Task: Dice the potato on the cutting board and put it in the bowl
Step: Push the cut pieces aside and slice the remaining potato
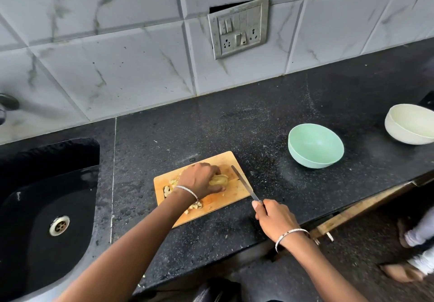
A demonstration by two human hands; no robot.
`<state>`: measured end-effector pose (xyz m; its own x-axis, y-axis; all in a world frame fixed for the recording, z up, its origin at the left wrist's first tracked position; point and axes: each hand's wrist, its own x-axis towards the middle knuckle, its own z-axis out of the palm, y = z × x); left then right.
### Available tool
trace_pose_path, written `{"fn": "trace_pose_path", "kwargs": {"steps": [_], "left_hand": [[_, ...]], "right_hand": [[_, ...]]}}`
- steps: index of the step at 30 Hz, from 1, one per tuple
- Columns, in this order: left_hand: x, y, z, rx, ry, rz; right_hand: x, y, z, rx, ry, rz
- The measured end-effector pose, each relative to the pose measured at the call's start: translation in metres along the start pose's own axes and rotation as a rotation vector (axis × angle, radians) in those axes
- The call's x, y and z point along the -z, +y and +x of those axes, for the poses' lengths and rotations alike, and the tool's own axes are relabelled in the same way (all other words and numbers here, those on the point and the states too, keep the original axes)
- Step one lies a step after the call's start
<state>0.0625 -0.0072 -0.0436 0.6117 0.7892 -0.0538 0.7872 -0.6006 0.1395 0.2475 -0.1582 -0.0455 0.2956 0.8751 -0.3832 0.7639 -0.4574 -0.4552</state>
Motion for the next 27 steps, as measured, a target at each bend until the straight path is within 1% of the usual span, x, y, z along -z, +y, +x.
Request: {"fn": "trace_pose_path", "kwargs": {"steps": [4,7,11,18,24,27], "left_hand": [[-0.011,0.012,-0.008,0.195,0.079,-0.033],[-0.018,0.016,-0.011,0.267,0.111,-0.084],[-0.02,0.018,-0.012,0.265,0.136,-0.141],[-0.018,0.021,-0.014,0.289,0.173,-0.162],[-0.021,0.02,-0.013,0.323,0.158,-0.181],[-0.019,0.019,-0.012,0.354,0.148,-0.208]], "right_hand": [[-0.009,-0.011,0.004,0.048,0.004,-0.042],[-0.013,-0.019,0.005,0.062,-0.004,-0.054],[-0.017,-0.023,0.008,0.077,-0.022,-0.047],[-0.008,-0.022,0.012,0.129,-0.03,-0.023],[-0.009,-0.026,0.012,0.155,-0.044,-0.042],[-0.015,-0.038,0.015,0.147,-0.024,-0.056]]}}
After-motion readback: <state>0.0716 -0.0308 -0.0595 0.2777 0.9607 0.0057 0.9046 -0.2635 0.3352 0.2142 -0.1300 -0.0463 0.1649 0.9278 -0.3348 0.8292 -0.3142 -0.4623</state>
